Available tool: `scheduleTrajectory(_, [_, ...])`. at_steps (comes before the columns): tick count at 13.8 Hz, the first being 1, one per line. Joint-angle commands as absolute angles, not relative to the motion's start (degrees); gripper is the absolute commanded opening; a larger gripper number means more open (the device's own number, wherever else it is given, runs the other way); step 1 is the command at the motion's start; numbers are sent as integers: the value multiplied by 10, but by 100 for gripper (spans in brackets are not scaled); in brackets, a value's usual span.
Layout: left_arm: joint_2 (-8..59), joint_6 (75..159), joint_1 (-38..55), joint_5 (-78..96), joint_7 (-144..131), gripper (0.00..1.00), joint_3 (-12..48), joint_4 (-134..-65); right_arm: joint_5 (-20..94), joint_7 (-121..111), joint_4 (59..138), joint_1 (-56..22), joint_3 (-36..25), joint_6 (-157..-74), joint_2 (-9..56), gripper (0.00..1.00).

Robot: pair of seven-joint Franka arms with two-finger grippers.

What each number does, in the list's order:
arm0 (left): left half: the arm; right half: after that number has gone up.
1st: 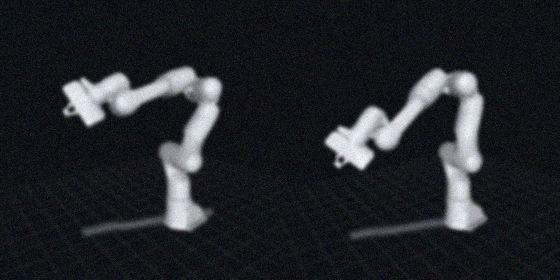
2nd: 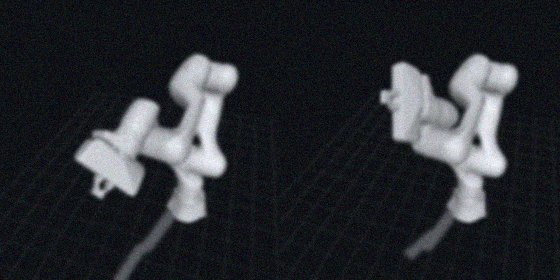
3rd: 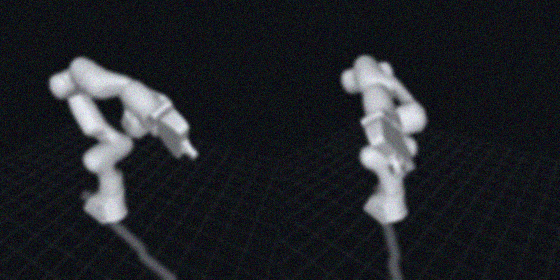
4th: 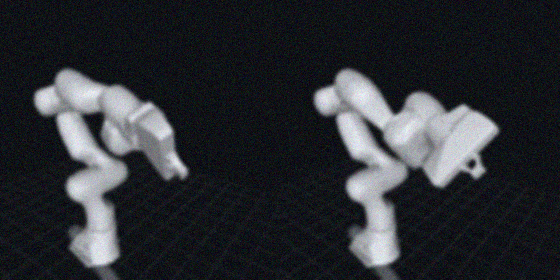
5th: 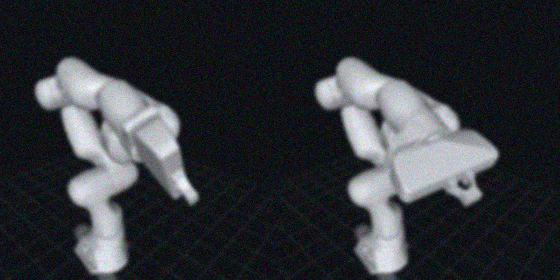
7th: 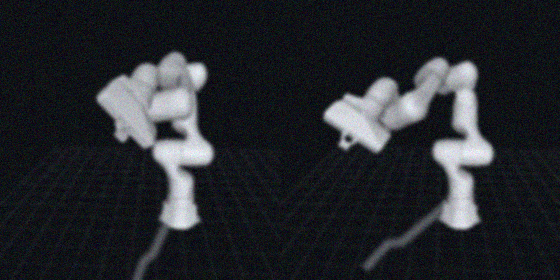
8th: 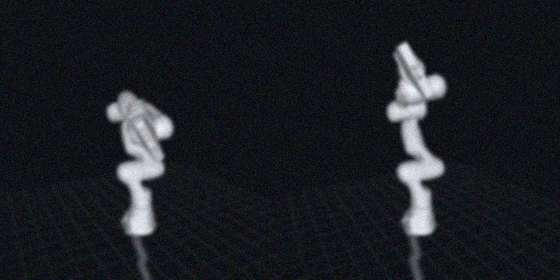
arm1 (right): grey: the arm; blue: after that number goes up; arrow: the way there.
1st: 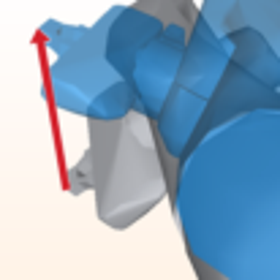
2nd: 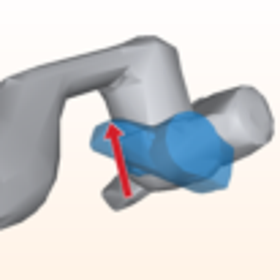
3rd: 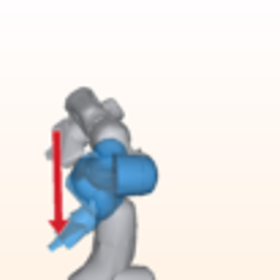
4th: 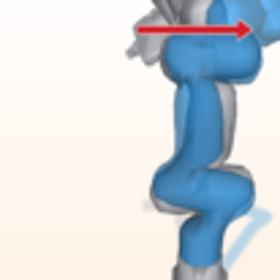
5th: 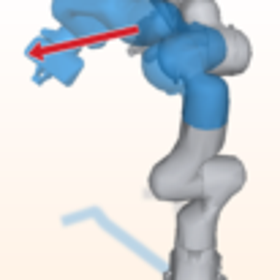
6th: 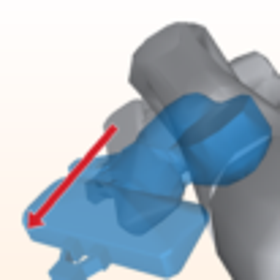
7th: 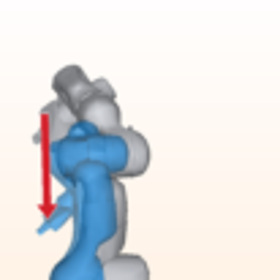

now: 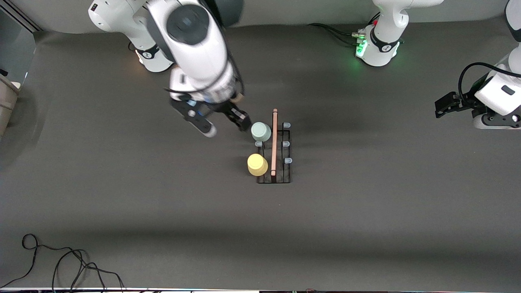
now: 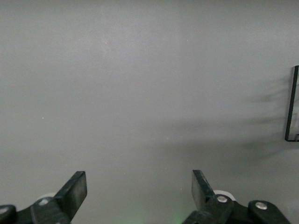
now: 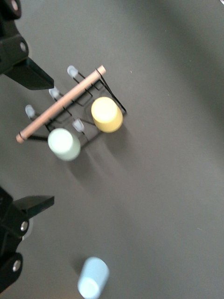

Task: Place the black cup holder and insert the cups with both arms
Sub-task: 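Open the right gripper and lift it away from the holder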

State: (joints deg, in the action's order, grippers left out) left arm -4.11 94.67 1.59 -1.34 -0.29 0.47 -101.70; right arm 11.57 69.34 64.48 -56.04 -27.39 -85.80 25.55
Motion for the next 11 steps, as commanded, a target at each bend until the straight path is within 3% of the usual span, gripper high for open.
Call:
scheduleTrajectory(1, [-47,938,15,-22,-8,100,7,-1017,67,568,786,-504,-222,-869,127,100])
scheduleTrajectory(6, [-46,939,16,-22,-8,100,7,-1017,13,342,905,-225,-28,-869,-2,100])
scheduleTrajectory(11, [-47,937,15,-22,-8,100,7,-1017,12,117,911,-78,-11,-861,-18,100])
